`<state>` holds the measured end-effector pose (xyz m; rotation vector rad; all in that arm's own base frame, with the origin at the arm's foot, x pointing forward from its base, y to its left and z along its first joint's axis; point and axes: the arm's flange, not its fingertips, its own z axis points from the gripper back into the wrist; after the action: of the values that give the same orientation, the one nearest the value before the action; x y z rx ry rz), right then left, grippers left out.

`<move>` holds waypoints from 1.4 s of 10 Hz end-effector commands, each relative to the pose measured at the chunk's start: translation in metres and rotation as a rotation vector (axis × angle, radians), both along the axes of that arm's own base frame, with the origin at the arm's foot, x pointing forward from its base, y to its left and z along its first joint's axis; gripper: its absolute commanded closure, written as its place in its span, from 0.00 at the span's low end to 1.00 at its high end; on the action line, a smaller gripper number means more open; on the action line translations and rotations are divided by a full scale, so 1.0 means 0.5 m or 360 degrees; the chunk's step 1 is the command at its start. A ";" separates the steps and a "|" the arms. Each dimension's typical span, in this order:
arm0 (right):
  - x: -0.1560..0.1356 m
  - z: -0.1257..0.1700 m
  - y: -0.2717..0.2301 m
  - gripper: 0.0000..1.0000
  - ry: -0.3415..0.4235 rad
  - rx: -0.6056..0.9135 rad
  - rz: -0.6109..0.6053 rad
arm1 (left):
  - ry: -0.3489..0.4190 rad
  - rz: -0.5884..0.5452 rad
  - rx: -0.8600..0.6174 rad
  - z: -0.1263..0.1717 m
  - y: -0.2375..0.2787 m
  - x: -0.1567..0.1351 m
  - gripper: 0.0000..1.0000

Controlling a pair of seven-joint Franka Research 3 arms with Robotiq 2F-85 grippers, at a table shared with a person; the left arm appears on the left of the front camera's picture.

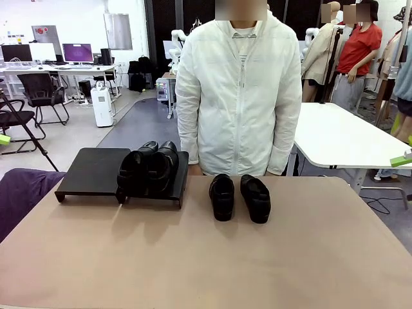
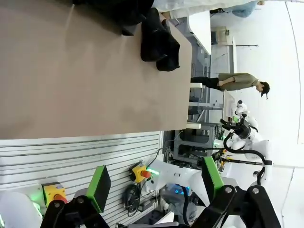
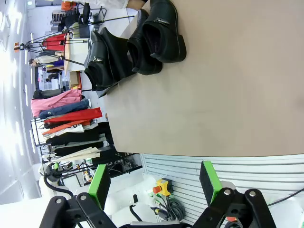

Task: Organize the shoes by placing them on the stand.
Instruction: Place the Shoe from the middle of the table onto the Shoes Stand, then pick up one Shoe and place it in the middle of the table.

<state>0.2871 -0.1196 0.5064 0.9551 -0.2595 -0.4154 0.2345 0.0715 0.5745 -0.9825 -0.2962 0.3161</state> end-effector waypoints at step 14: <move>0.403 -0.061 0.654 0.00 0.0087 -0.1171 0.0265 | -0.0006 -0.0011 -0.0034 0.001 0.005 -0.003 0.00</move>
<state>0.4273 0.2062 0.4802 0.3840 -0.2743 -0.1243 0.2330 0.0733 0.5737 -0.9851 -0.2878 0.3215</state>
